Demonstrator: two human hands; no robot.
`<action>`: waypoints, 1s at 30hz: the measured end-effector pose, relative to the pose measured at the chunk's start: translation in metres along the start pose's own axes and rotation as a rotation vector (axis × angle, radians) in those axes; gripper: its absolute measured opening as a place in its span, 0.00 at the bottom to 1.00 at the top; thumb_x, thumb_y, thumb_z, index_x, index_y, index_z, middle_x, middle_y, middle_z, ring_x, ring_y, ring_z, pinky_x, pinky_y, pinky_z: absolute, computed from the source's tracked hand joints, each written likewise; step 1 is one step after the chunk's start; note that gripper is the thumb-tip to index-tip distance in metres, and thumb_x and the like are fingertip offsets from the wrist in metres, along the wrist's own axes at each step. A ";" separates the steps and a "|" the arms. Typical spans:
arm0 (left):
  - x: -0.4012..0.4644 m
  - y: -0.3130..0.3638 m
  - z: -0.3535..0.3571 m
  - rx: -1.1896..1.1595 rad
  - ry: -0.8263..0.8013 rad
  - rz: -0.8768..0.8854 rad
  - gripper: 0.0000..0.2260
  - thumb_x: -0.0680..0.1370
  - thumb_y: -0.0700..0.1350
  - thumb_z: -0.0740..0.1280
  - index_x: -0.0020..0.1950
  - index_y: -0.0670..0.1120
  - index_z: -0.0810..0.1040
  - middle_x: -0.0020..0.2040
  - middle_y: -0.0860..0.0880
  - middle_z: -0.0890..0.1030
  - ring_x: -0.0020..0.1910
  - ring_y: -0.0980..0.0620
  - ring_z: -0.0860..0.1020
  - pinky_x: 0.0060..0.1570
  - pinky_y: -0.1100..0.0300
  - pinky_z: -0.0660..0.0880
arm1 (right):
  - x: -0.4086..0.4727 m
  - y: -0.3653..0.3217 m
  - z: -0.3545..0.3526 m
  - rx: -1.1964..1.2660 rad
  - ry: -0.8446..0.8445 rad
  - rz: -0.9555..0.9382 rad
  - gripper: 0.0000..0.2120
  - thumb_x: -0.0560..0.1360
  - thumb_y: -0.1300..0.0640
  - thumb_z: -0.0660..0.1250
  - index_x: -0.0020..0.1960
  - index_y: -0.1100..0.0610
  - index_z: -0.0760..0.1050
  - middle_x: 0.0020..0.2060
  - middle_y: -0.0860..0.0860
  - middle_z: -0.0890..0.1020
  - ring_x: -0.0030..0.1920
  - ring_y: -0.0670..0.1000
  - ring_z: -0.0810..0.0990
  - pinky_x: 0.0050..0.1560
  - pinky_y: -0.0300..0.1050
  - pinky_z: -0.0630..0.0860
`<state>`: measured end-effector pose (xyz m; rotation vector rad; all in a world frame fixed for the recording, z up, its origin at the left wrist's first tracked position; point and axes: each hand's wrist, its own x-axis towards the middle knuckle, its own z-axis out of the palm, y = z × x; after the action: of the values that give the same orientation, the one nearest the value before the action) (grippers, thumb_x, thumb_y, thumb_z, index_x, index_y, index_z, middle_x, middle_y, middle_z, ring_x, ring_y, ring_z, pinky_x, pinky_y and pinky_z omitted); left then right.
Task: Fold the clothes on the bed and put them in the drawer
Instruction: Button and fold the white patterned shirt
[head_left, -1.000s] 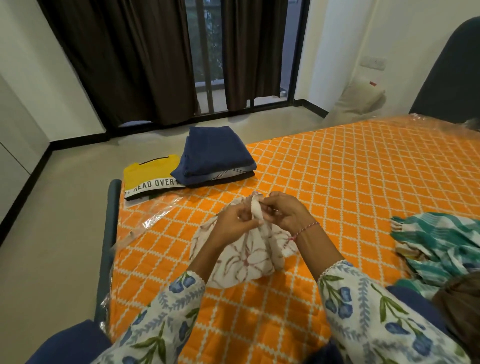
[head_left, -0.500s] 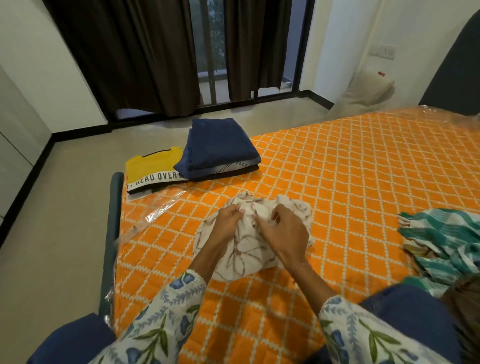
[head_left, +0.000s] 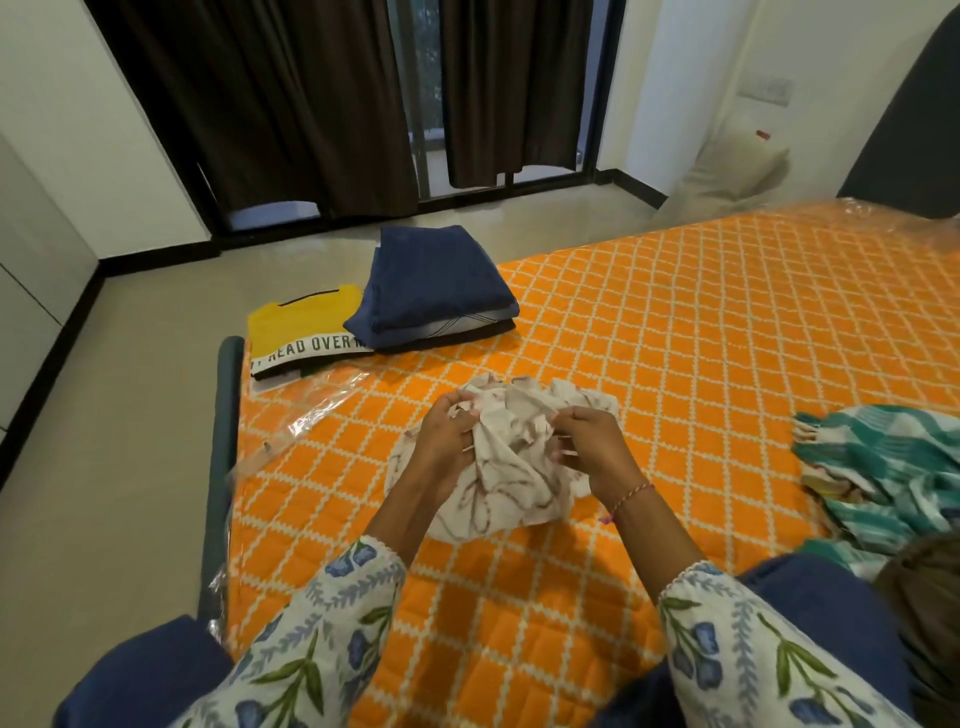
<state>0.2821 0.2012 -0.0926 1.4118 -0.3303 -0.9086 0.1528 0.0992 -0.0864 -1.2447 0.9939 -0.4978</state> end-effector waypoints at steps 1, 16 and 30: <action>-0.002 0.003 0.002 -0.019 -0.018 0.023 0.10 0.81 0.35 0.58 0.46 0.47 0.74 0.44 0.49 0.80 0.38 0.51 0.78 0.33 0.61 0.77 | 0.000 -0.006 -0.001 -0.021 -0.015 -0.018 0.13 0.78 0.65 0.64 0.35 0.60 0.73 0.31 0.56 0.71 0.27 0.51 0.67 0.26 0.39 0.69; -0.014 0.029 0.011 0.020 -0.124 0.212 0.19 0.73 0.26 0.62 0.54 0.46 0.79 0.60 0.47 0.78 0.58 0.48 0.78 0.51 0.55 0.78 | -0.021 -0.037 0.006 0.104 -0.158 -0.139 0.05 0.74 0.66 0.68 0.42 0.59 0.77 0.34 0.52 0.79 0.33 0.47 0.77 0.36 0.37 0.78; -0.023 0.016 0.021 0.213 0.094 0.341 0.12 0.73 0.30 0.67 0.37 0.46 0.80 0.39 0.51 0.81 0.43 0.58 0.78 0.46 0.65 0.75 | -0.027 -0.022 0.030 0.190 -0.008 -0.155 0.06 0.72 0.71 0.66 0.41 0.62 0.74 0.37 0.58 0.76 0.36 0.51 0.77 0.35 0.37 0.79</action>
<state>0.2582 0.2009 -0.0671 1.5288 -0.5907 -0.5380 0.1681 0.1304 -0.0563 -1.1567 0.8262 -0.6917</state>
